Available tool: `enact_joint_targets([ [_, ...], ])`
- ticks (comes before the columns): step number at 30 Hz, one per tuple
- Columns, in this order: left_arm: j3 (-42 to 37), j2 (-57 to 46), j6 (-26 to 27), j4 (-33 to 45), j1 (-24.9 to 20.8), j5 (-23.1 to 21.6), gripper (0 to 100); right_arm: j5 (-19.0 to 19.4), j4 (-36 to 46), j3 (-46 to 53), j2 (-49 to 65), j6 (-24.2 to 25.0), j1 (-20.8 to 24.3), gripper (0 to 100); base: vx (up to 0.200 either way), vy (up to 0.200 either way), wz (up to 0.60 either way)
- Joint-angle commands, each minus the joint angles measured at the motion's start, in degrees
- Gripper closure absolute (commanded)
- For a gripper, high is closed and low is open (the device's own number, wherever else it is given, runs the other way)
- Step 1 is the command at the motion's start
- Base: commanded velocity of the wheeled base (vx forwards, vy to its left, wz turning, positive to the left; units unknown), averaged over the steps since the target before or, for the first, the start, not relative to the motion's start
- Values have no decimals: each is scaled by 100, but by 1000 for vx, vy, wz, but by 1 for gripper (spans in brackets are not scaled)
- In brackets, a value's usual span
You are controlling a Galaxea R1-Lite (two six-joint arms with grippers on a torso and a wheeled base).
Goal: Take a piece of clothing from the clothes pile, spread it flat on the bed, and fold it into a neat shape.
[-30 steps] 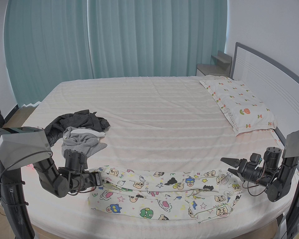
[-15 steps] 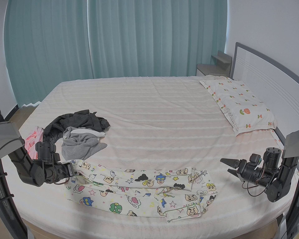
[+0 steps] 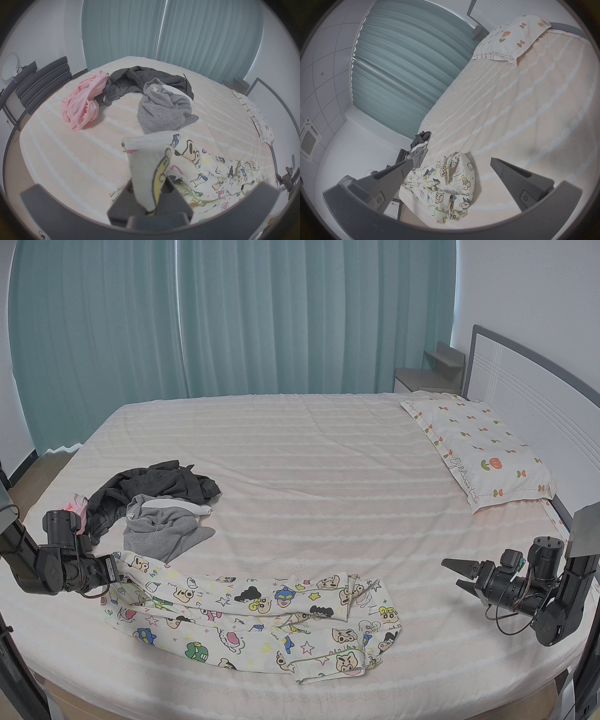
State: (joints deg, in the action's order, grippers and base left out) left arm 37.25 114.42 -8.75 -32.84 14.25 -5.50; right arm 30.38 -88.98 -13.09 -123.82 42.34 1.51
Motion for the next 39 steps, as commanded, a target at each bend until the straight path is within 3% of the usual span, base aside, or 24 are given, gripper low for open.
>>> enact_joint_targets([
  [1, 45, 318, -4, -47, -1, -4, 100, -6, -102, 17, -11, -6, 25, 0, 0, 0, 0],
  [13, 71, 1645, -12, -1251, 16, 66, 100, -32, -102, 35, -90, -24, 69, 0, 0, 0, 0],
  [14, 71, 1715, -12, -1269, 16, 66, 0, -32, -102, 35, -90, -24, 69, 0, 0, 0, 0],
  [22, 71, 2058, 23, -1532, 104, -83, 0, -50, -102, 35, -160, -77, 95, 0, 0, 0, 0],
  [28, 89, 2199, 445, -1523, 236, -496, 0, -67, -102, 61, -204, -252, 156, 0, 0, 0, 0],
  [39, 441, 2462, 401, -1523, 192, -505, 0, -67, -102, 52, -213, -279, 165, 0, 0, 0, 0],
])
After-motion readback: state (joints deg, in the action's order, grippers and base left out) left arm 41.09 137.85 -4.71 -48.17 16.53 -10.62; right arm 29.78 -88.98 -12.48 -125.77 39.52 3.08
